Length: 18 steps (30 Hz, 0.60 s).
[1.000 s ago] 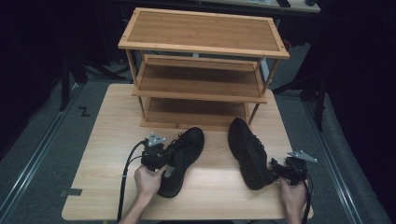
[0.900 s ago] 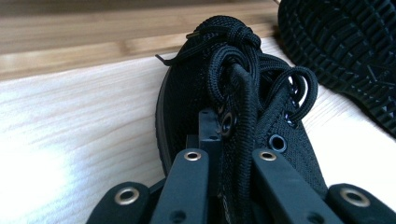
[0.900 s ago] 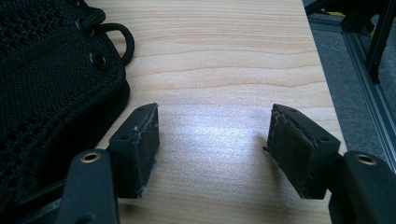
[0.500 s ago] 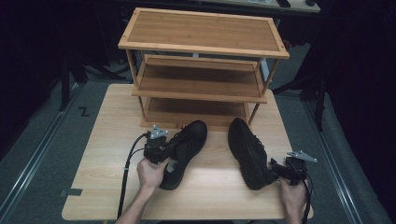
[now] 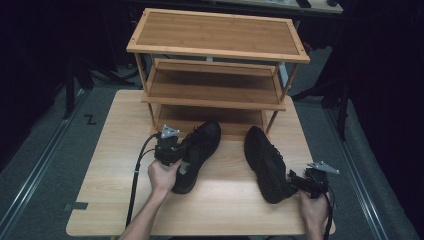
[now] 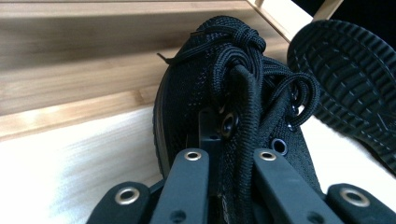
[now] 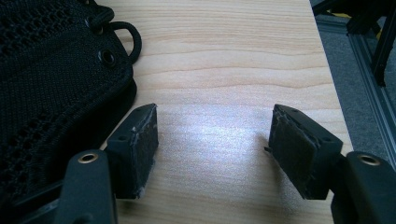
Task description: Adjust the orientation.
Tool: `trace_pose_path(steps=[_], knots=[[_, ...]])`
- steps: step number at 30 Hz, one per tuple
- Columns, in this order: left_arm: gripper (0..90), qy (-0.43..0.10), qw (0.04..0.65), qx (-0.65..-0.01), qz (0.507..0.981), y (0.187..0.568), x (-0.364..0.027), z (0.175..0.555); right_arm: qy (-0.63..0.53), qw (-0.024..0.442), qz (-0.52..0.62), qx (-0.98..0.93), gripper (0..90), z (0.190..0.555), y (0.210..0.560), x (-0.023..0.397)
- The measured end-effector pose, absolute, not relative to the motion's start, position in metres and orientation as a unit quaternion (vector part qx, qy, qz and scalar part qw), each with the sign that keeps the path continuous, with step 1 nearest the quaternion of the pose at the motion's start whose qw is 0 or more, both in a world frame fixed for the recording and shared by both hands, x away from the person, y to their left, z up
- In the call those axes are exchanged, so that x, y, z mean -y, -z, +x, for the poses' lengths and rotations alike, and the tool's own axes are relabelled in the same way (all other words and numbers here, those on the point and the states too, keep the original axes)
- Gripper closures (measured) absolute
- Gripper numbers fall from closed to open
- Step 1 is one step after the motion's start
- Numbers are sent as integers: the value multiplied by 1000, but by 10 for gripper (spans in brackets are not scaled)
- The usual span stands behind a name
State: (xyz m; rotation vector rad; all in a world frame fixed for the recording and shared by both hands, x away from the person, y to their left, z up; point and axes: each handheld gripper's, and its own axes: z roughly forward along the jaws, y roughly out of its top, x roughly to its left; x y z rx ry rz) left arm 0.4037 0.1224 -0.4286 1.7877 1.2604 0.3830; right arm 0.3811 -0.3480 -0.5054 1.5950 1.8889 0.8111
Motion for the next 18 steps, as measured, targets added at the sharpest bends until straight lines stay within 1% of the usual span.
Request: trace_pose_path(steps=[18], knots=[[884, -177, 454, -513, 707, 423, -115, 444, -301, 265, 590, -701, 327, 381, 505, 348]])
